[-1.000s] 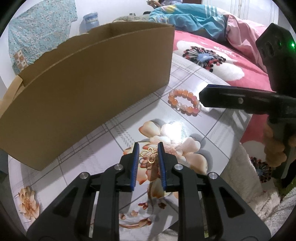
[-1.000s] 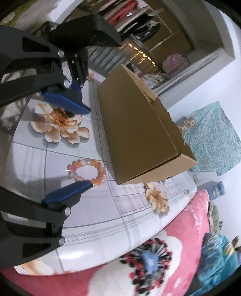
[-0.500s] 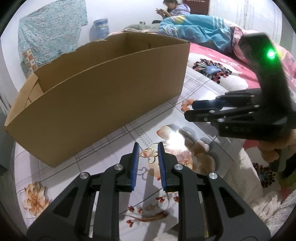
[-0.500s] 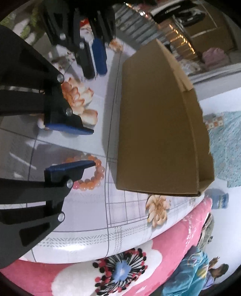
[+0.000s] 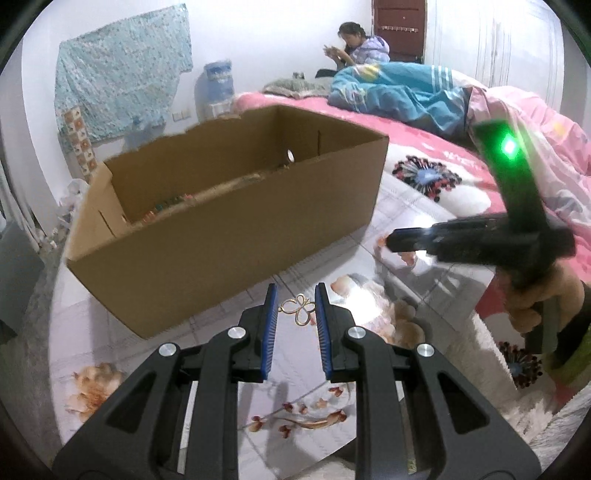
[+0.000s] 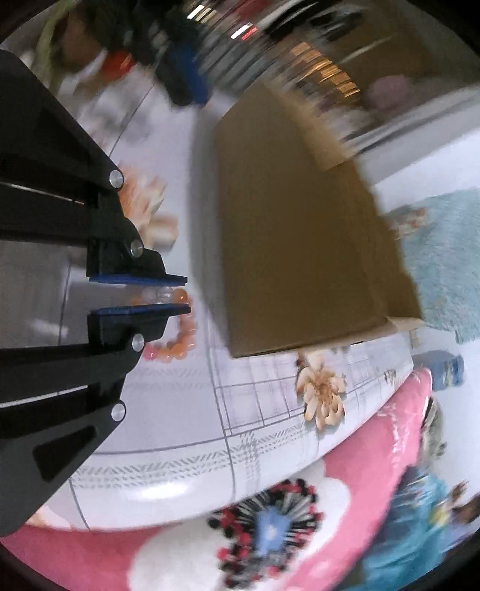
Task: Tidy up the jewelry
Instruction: 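Close the right gripper on the orange bead bracelet while the left gripper lifts the gold charm, then carry the gold charm and orange bracelet into the box with both grippers and release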
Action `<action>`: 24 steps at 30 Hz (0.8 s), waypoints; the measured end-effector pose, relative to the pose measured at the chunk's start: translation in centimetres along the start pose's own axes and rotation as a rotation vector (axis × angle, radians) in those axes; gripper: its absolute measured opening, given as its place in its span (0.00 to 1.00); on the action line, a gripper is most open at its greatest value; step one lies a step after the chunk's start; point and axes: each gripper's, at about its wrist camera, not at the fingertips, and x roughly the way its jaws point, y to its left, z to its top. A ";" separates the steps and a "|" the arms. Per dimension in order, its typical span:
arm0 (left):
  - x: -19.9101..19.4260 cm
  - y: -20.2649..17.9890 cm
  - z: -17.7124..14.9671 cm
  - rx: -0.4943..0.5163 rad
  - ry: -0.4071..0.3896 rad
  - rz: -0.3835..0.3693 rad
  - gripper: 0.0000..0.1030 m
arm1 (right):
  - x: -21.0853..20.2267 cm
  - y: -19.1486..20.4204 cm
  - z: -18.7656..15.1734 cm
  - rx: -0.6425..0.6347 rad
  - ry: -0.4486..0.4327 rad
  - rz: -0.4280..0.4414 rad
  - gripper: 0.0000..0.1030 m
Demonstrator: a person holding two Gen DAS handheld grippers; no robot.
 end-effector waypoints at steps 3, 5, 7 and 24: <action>-1.3 1.0 1.1 -0.021 -0.035 0.006 0.18 | -2.1 -2.2 0.5 0.141 -0.079 0.187 0.09; -2.5 2.0 2.2 -0.039 -0.069 0.008 0.18 | -3.1 -2.8 1.0 0.193 -0.118 0.263 0.09; -3.6 3.0 3.4 -0.050 -0.102 0.008 0.18 | -4.2 -2.8 1.9 0.217 -0.155 0.333 0.09; 7.6 13.0 10.2 -0.067 0.325 -0.095 0.18 | 3.1 4.2 15.4 0.007 0.075 0.324 0.09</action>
